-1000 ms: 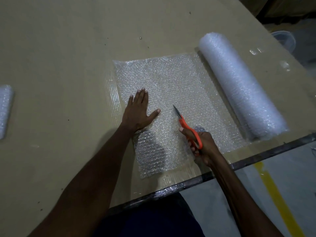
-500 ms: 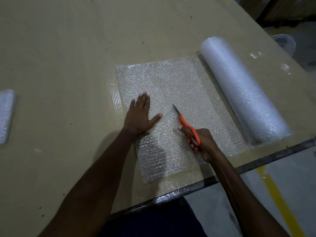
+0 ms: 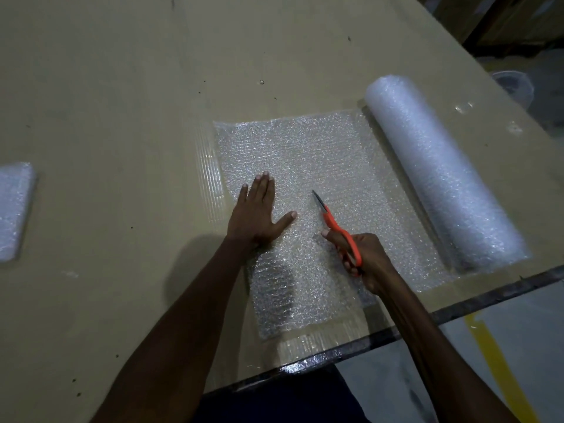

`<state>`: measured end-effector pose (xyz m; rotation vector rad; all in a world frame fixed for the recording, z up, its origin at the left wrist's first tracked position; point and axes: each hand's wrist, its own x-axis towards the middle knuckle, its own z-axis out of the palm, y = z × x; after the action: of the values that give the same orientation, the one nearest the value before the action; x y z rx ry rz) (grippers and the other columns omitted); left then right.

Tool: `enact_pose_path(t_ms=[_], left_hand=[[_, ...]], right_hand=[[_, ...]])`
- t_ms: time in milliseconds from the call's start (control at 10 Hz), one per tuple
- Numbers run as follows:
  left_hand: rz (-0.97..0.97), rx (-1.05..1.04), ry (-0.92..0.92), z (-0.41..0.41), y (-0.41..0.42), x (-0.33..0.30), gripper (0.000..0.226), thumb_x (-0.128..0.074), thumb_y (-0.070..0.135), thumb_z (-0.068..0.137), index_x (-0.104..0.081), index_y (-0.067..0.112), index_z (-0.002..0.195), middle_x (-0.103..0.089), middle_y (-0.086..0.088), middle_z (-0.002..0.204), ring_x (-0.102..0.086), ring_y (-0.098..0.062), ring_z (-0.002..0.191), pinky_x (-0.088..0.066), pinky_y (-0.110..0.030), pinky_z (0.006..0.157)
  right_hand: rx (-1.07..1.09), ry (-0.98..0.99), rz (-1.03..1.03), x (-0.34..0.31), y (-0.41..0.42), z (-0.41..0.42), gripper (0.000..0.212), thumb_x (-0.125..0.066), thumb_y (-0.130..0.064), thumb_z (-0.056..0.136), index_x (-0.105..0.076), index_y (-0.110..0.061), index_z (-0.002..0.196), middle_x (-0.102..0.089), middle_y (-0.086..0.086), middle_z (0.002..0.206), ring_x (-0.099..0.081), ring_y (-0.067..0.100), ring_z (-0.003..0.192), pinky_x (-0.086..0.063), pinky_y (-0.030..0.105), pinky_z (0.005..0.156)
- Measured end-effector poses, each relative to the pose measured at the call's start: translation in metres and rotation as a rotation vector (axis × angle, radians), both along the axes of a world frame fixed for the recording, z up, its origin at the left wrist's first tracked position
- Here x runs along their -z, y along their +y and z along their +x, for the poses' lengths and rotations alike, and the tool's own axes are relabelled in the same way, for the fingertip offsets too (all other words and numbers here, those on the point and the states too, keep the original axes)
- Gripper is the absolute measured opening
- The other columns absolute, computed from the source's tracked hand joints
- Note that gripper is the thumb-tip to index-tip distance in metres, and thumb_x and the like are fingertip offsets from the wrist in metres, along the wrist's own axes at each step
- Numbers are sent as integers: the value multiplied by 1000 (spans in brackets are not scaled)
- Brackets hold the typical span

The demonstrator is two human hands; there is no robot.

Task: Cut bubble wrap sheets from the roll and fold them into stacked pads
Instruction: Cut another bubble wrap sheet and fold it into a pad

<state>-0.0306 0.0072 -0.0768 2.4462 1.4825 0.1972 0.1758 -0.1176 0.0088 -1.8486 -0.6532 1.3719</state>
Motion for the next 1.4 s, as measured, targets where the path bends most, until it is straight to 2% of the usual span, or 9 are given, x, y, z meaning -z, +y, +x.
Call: enact_pose_path(t_ms=[100,200,400,500,600,800,1000,1200,1400], left_hand=[[-2,-3,5,1,0,1,101,-13,80,90,3,7,159,9,-10,167,9,-22,154,5,-45,124],[-5,-5,5,1,-1,0,103,-11,80,88,3,7,159,9,-10,167,10,-22,154,5,-46,124],[-35,-13,-30,0,5,-7,104,-24,80,89,2,8,159,8,-9,167,10,-22,154,7,-46,124],[1,-22,-19,2,15,-12,103,-21,80,89,1,8,159,9,-9,167,11,-22,154,9,-47,123],[26,-22,-14,4,32,-14,98,-17,77,92,-1,8,159,8,-9,167,11,-22,154,10,-46,123],[27,8,28,1,49,-6,99,-16,79,92,-1,7,159,7,-9,167,10,-20,154,10,-45,122],[15,5,-2,-1,52,-3,102,-17,81,90,-2,7,159,6,-8,167,9,-20,154,6,-46,124],[14,9,-20,0,49,-6,100,-18,79,91,-2,7,159,6,-9,167,9,-20,154,5,-46,124],[12,-1,2,1,50,-3,100,-20,78,92,-1,7,159,8,-8,167,10,-19,154,8,-43,123]], right_hand=[[11,-12,-6,-3,5,-1,43,-89,-40,75,-63,-9,60,-51,5,49,-39,14,38,-28,20,38],[-3,-17,-5,-4,13,-3,44,-89,-39,75,-62,-11,56,-51,6,50,-39,14,38,-28,20,38],[-6,13,-1,-3,4,3,40,-88,-35,77,-65,-7,61,-52,7,50,-39,15,39,-27,20,38],[-2,22,-9,-4,4,2,37,-88,-37,76,-68,-7,65,-54,7,53,-40,15,40,-28,20,38],[-4,25,-17,-5,5,1,38,-87,-39,78,-67,-12,60,-54,6,53,-42,13,39,-29,20,38],[-15,28,-13,-7,18,-1,42,-87,-44,76,-66,-11,61,-55,6,53,-42,14,40,-29,19,38],[-15,41,-7,-1,24,-2,47,-89,-42,73,-59,-14,51,-50,6,48,-39,16,38,-27,20,39],[-5,22,-12,-4,39,-7,45,-88,-45,75,-65,-10,56,-54,7,50,-41,16,39,-29,19,38],[-5,22,-11,1,34,-5,41,-88,-40,76,-66,-10,60,-51,11,53,-39,18,40,-27,19,37]])
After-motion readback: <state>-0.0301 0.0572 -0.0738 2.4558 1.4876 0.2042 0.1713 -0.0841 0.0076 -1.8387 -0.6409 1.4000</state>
